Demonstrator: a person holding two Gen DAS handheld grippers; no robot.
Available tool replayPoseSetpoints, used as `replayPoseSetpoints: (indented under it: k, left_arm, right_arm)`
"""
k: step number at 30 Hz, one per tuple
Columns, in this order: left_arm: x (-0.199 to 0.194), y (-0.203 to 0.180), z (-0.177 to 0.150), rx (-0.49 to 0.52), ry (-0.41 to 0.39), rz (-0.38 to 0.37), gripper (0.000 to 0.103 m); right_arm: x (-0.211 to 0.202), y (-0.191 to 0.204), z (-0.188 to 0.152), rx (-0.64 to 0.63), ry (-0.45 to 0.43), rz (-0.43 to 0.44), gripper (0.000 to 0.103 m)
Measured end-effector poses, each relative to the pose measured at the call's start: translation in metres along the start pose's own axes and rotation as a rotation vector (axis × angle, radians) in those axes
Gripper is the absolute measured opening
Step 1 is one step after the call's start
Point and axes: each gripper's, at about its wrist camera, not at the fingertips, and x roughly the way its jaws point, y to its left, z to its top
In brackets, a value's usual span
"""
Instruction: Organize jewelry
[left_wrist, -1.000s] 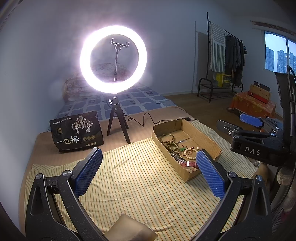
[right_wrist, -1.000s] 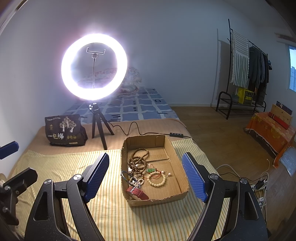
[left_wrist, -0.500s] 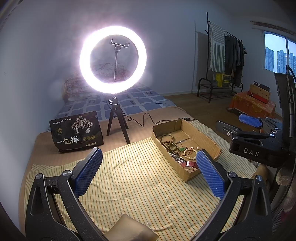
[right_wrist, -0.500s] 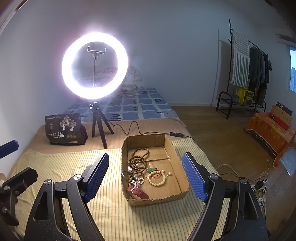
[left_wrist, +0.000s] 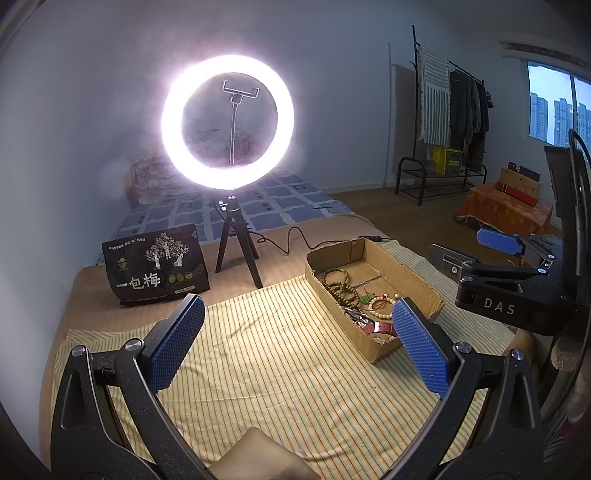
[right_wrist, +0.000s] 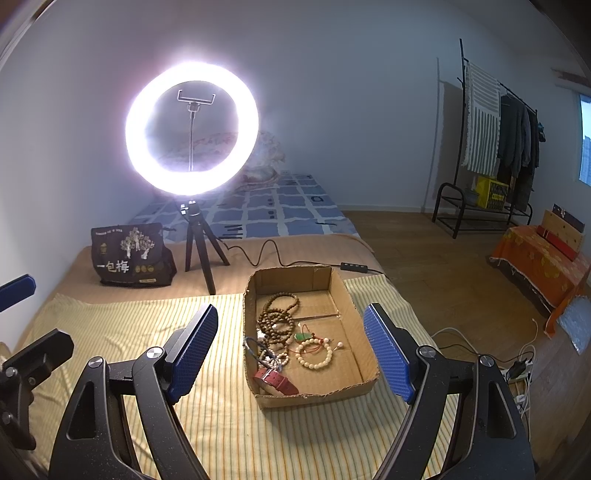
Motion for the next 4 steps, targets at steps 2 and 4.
replayPoseSetpoints:
  k: [2, 4]
  left_arm:
    - [-0.0006, -0.0004, -0.0008, 0.012, 0.000, 0.004, 0.103]
    - [-0.0001, 0.0011, -0.0017, 0.005, 0.005, 0.003, 0.103]
  right_arm:
    - [-0.0002, 0.0000, -0.0006, -0.001, 0.002, 0.001, 0.081]
    - [0.0005, 0.0008, -0.0003, -0.003, 0.002, -0.001, 0.081]
